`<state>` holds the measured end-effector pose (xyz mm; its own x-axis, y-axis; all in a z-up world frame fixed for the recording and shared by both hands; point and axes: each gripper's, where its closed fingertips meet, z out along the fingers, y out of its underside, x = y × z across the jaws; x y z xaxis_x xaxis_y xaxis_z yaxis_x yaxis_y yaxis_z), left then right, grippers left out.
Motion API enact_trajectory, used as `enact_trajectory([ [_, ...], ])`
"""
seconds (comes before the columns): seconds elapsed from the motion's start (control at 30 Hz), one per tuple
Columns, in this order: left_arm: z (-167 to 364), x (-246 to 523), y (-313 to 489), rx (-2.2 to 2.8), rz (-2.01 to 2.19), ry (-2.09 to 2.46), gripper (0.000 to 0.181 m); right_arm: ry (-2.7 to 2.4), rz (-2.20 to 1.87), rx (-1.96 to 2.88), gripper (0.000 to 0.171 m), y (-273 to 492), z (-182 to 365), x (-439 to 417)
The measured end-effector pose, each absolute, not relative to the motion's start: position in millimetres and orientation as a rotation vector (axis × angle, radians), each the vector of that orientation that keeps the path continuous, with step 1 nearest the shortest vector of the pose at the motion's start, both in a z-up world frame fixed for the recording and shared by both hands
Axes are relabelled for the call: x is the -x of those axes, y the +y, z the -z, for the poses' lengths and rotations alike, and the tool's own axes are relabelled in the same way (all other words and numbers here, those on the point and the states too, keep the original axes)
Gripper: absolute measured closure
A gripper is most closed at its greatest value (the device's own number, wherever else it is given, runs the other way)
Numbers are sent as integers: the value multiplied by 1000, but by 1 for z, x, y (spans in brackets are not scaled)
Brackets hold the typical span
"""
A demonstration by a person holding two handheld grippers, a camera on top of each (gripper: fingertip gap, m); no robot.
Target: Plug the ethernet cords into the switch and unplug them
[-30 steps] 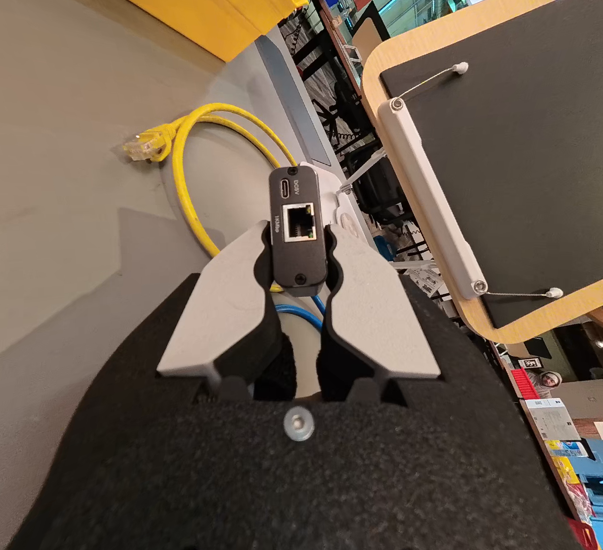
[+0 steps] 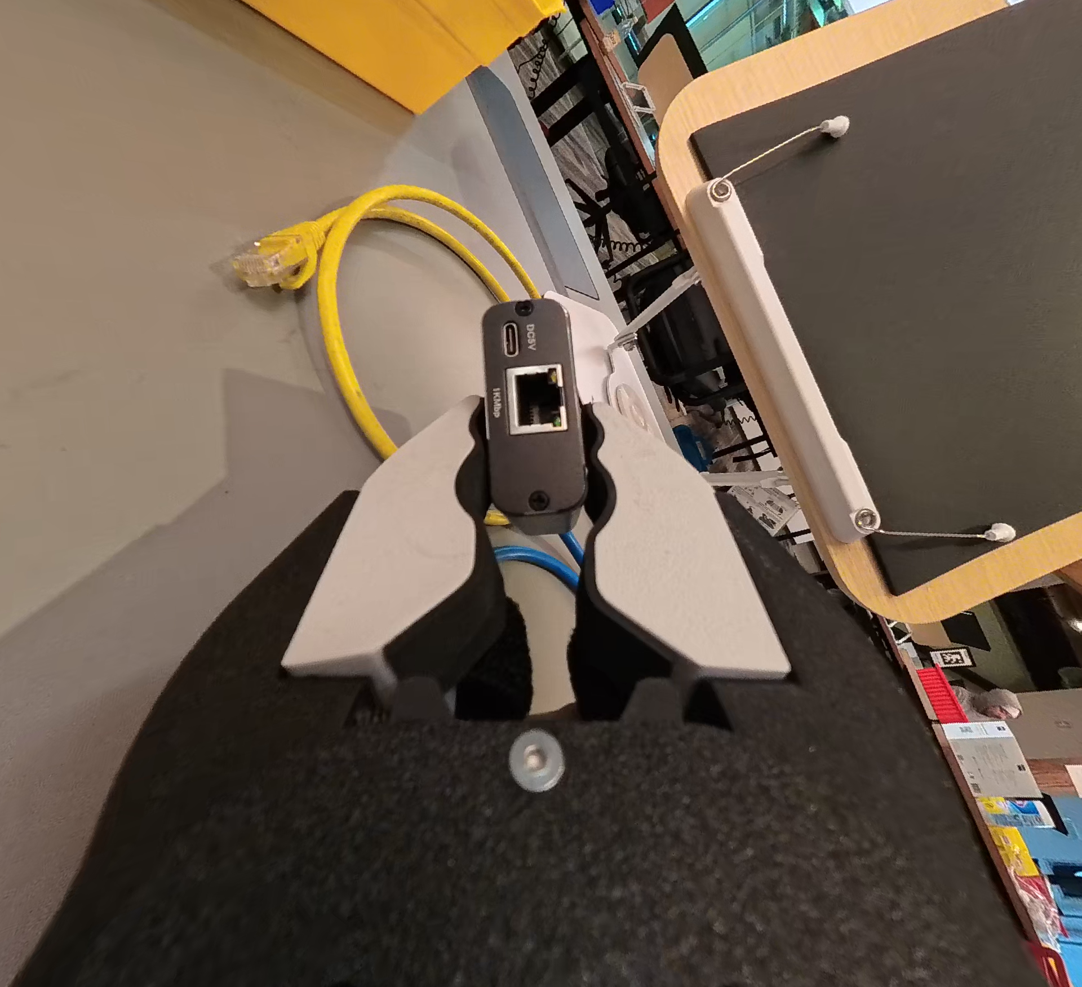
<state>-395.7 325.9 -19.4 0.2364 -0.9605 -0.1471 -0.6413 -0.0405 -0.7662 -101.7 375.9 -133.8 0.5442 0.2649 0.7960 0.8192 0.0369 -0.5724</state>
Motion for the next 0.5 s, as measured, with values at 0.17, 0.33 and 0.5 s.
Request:
enact_trajectory([
  [0.17,-67,364,262,1545,682,1272,172,-959,543,1521,144,376,133,101],
  [0.33,-86,315,169,1508,1293,1204,172,-955,553,1508,144,375,130,101],
  [0.5,-27,286,131,1720,1888,1200,173,-968,573,1498,144,374,131,102],
])
